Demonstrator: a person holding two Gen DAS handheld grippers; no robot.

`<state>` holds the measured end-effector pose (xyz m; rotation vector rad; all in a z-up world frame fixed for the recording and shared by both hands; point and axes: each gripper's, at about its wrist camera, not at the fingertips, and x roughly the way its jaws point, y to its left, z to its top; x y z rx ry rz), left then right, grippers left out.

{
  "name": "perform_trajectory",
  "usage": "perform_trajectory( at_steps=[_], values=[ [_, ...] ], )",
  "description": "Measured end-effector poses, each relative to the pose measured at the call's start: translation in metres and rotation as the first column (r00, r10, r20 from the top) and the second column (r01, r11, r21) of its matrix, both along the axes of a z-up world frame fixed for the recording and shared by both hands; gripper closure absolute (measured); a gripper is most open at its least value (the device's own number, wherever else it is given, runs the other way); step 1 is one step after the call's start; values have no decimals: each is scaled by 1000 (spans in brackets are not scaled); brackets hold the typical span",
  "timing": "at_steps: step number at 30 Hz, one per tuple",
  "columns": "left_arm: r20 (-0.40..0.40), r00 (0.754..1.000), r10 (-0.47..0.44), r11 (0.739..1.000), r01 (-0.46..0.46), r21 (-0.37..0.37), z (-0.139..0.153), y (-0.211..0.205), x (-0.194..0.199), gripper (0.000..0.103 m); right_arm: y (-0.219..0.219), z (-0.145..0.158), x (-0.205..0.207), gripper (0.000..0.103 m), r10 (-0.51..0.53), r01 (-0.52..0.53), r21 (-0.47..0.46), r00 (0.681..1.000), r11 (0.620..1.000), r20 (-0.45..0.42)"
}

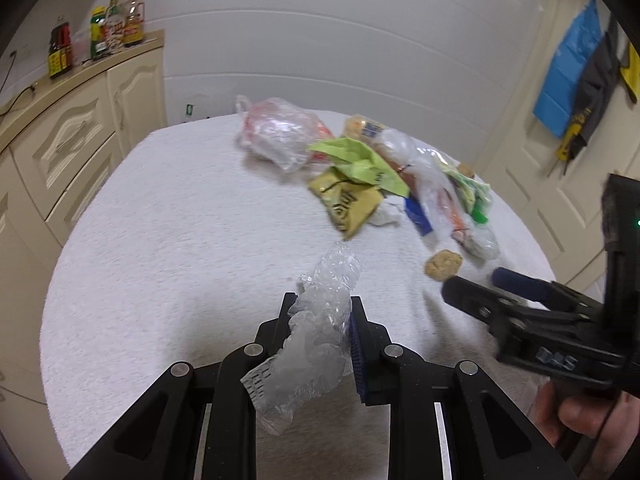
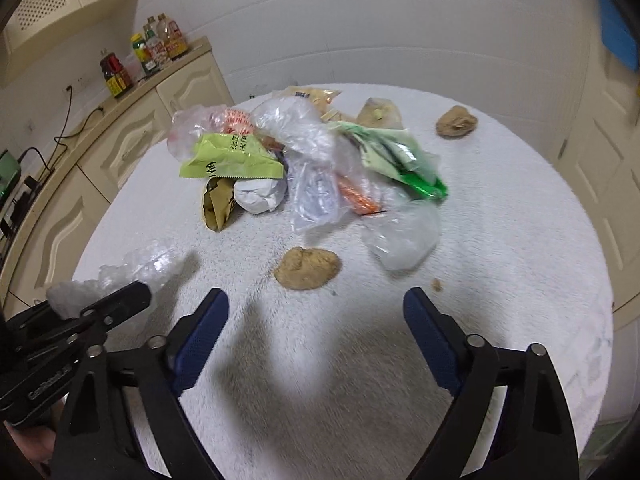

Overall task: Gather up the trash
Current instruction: 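Grasp the brown food lump with the right tool, then carry the plastic wrap and brown lump in both tools to the bin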

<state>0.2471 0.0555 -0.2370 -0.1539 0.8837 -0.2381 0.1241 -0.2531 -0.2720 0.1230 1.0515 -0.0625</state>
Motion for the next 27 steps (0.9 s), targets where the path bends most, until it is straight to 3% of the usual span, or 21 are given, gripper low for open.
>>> perform_trajectory(
  at_steps=[4, 7, 9, 18, 27],
  values=[
    [3, 1000, 14, 1000, -14, -10, 2, 9, -4, 83, 8, -10, 13, 32, 3, -3, -54, 1000, 999, 12],
    [7, 1000, 15, 1000, -15, -16, 3, 11, -6, 83, 11, -13, 19, 57, -2, 5, -99, 1000, 995, 26],
    [7, 1000, 13, 1000, -13, -16, 2, 9, -7, 83, 13, -13, 19, 65, 19, -16, -117, 1000, 993, 25],
    [27, 1000, 4, 1000, -4, -23, 9, 3, -13, 83, 11, -8, 4, 66, 32, -28, -86, 999, 996, 38],
    [80, 996, -27, 999, 28, -16, 35, -22, -28, 83, -10, 27, -31, 66, 12, -11, -7, 995, 1000, 99]
  ],
)
